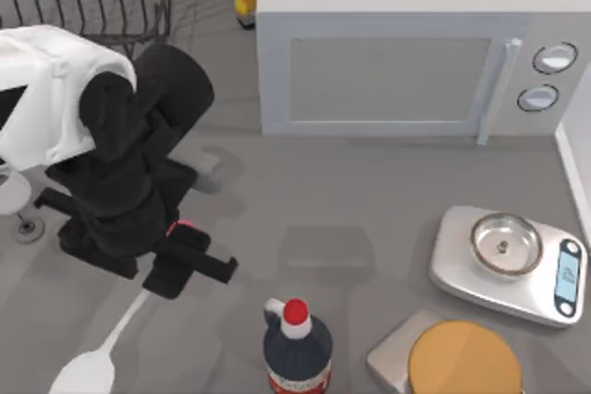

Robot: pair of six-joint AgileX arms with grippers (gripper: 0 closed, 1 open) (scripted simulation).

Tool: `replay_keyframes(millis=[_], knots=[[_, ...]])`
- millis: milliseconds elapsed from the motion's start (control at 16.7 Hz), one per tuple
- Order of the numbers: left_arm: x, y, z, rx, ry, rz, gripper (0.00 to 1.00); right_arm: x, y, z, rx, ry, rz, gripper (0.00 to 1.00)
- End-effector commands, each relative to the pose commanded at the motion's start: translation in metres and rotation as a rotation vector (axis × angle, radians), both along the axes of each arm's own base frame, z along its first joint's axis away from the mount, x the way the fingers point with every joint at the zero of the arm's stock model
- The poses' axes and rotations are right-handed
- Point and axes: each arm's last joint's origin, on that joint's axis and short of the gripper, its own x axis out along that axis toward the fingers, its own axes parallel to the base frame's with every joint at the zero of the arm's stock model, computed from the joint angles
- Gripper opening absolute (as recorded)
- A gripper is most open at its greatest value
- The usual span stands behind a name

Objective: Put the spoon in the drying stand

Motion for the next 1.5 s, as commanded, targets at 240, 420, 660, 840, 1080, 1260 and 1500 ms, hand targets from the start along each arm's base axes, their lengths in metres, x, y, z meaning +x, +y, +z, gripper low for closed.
replay_keyframes(millis=[240,420,660,840,1080,1260,1500], knots=[[-0.007,0.000,0.066,0.007,0.023,-0.014,0.00,0.000,0.000,0.000,0.000,0.000,0.000,1.00],[-0.017,0.006,0.105,-0.007,0.005,-0.015,0.00,0.000,0.000,0.000,0.000,0.000,0.000,1.00],[-0.022,0.010,0.120,-0.016,-0.011,-0.012,0.00,0.000,0.000,0.000,0.000,0.000,0.000,1.00],[-0.021,0.010,0.119,-0.015,-0.010,-0.012,0.00,0.000,0.000,0.000,0.000,0.000,0.000,1.00],[-0.016,0.026,0.126,-0.098,-0.117,0.043,0.00,0.000,0.000,0.000,0.000,0.000,0.000,1.00],[-0.008,0.051,0.138,-0.210,-0.302,0.129,0.00,0.000,0.000,0.000,0.000,0.000,0.000,1.00],[0.000,0.094,0.159,-0.350,-0.668,0.246,0.00,0.000,0.000,0.000,0.000,0.000,0.000,1.00]])
